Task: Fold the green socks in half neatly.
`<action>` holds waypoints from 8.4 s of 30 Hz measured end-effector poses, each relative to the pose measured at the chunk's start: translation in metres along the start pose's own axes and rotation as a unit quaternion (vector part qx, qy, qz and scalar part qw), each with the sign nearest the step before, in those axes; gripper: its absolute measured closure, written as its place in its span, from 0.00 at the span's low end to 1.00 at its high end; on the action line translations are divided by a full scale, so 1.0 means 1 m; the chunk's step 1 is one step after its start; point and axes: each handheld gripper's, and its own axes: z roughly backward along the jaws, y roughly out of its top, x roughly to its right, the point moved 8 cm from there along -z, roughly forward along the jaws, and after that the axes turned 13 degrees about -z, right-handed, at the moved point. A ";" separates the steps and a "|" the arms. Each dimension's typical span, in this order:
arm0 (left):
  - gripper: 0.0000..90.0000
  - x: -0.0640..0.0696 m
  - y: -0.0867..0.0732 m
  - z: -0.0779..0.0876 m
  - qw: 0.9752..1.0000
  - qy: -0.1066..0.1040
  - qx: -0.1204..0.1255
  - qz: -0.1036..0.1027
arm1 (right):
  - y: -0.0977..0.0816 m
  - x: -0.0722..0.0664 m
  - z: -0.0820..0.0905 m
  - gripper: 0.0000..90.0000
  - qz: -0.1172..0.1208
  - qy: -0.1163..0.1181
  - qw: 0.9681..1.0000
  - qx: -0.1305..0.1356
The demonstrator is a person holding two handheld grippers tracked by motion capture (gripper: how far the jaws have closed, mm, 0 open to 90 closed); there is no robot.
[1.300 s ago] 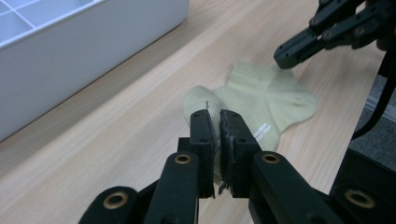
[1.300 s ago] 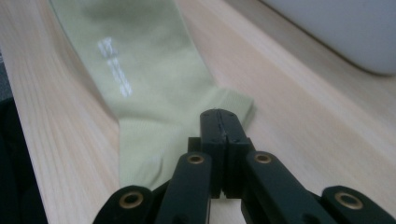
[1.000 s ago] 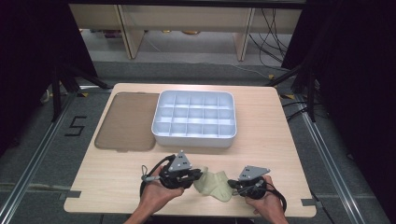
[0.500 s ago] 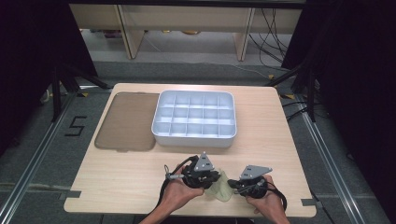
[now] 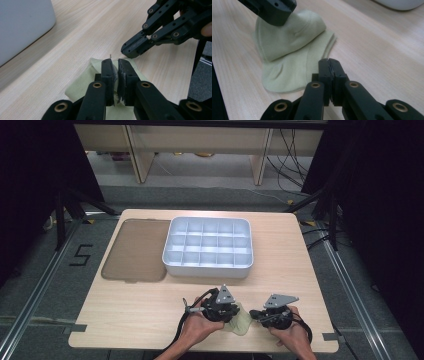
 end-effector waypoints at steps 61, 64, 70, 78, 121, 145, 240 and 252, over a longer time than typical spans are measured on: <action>0.94 0.003 -0.049 0.005 0.997 -0.014 -0.042 -0.061 | 0.002 -0.018 0.000 0.96 0.020 0.023 0.999 -0.022; 0.94 0.005 -0.049 0.004 0.998 -0.012 -0.042 -0.052 | 0.004 -0.017 0.001 0.96 0.025 0.014 0.999 -0.018; 0.94 0.003 -0.049 0.004 0.996 -0.009 -0.050 -0.067 | 0.033 -0.021 0.002 0.95 0.050 0.001 0.998 0.037; 0.94 0.006 -0.049 0.004 0.997 -0.010 -0.047 -0.054 | 0.027 -0.002 -0.020 0.95 0.049 -0.045 0.998 -0.014; 0.90 -0.011 -0.043 0.013 1.000 -0.011 -0.008 -0.001 | 0.009 -0.016 0.008 0.92 0.048 0.004 0.999 -0.002; 0.46 -0.016 -0.051 0.016 0.994 -0.007 -0.022 0.111 | 0.014 -0.010 0.014 0.87 0.034 -0.005 0.999 0.024; 0.92 0.018 -0.020 0.022 0.999 0.045 0.008 -0.003 | 0.025 -0.015 -0.022 0.94 0.024 -0.004 0.999 0.022; 0.92 0.015 -0.022 0.022 0.998 0.057 0.002 0.000 | 0.023 -0.020 0.003 0.95 0.023 0.007 0.999 0.029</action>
